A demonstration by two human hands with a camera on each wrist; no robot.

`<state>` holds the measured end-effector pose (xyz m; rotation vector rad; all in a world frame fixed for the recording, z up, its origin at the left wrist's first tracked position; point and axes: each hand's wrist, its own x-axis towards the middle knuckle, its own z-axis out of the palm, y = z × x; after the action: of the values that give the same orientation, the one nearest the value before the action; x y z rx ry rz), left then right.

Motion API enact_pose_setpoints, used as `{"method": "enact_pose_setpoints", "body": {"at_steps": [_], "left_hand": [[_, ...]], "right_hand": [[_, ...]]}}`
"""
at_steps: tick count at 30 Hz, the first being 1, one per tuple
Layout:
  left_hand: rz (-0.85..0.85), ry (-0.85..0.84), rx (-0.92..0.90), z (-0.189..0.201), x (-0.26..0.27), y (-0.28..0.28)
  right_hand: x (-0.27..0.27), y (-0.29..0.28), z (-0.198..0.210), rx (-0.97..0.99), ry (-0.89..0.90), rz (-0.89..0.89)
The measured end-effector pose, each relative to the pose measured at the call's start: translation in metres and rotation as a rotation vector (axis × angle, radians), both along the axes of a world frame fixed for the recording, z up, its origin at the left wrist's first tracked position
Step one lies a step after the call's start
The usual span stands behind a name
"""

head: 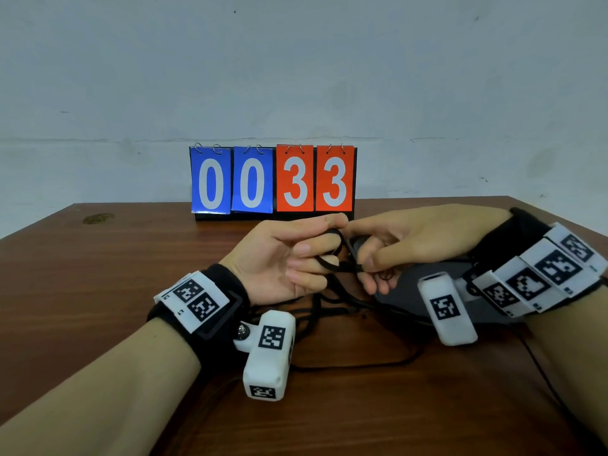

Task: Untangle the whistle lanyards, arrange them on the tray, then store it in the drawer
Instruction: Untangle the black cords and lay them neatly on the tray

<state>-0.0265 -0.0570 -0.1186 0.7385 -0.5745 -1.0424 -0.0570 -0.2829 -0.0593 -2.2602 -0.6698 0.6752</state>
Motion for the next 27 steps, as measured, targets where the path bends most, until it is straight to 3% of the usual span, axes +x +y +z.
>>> {"method": "enact_pose_setpoints", "body": {"at_steps": [9, 19, 27], "left_hand": [[-0.050, -0.056, -0.065, -0.002, 0.005, 0.002], [0.189, 0.017, -0.116, 0.001, 0.018, 0.012], [0.321, 0.020, -0.103, 0.002, 0.017, 0.013]], "right_hand": [[-0.002, 0.007, -0.006, -0.023, -0.025, 0.095], [0.010, -0.018, -0.004, 0.010, -0.022, -0.051], [0.006, -0.043, 0.012, -0.038, -0.177, -0.103]]}}
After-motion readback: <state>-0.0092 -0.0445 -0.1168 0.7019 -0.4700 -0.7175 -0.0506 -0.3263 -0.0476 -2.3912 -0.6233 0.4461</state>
